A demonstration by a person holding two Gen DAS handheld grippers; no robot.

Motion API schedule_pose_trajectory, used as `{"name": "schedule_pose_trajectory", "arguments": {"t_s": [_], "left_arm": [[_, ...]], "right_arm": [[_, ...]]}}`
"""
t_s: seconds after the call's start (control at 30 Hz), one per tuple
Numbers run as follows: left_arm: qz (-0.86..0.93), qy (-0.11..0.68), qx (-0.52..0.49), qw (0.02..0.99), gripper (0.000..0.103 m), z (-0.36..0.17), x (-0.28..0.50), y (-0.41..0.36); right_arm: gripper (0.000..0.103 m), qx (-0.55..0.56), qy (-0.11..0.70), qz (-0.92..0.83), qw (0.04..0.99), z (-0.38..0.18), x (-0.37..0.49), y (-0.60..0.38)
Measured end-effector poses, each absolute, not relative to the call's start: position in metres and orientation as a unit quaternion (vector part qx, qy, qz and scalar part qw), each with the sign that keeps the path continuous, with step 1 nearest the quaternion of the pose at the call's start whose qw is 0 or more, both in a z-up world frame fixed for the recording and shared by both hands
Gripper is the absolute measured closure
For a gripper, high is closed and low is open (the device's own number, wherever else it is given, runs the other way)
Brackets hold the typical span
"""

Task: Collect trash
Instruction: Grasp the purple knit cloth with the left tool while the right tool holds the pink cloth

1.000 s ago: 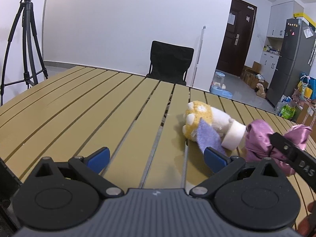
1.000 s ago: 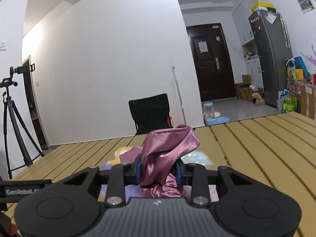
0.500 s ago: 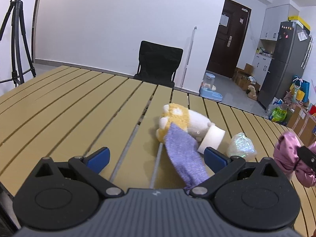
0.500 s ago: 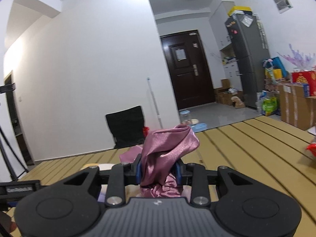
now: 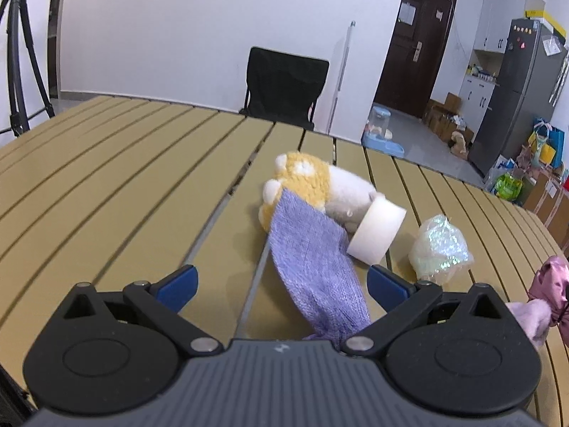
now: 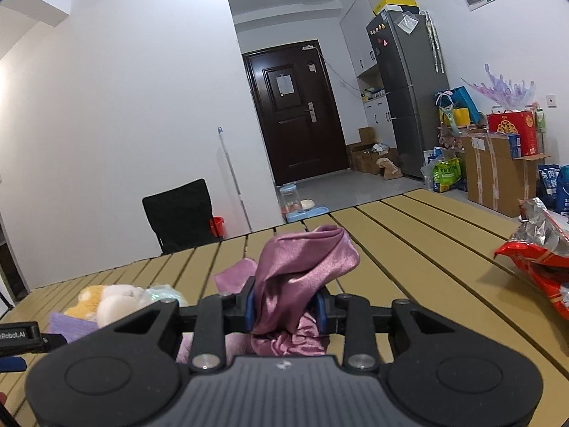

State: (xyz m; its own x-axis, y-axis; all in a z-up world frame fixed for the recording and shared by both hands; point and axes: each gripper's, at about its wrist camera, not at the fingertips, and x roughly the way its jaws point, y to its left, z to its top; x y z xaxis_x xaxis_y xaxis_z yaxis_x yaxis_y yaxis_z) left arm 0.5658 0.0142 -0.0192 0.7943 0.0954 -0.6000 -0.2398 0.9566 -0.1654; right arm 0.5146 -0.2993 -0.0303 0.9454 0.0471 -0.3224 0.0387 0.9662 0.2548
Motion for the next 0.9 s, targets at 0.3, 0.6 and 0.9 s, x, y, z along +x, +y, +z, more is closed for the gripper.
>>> {"name": "schedule_pose_trajectory", "arguments": {"t_s": [0.3,0.6,0.9], "left_arm": [[0.074,0.344,-0.090,0.932,0.001,-0.042,0.589,-0.009],[0.060,0.337,-0.069,0.937,0.082,-0.044,0.585,-0.023],[0.067,0.308,-0.069,0.947,0.088,-0.023,0.558,-0.010]], "right_arm": [[0.073,0.118,0.170,0.002,0.978,-0.036,0.513,-0.306],[0.073,0.141,0.176,0.021,0.974,-0.039,0.513,-0.312],[0.073,0.159,0.158,0.065,0.972,-0.031,0.508,-0.292]]}}
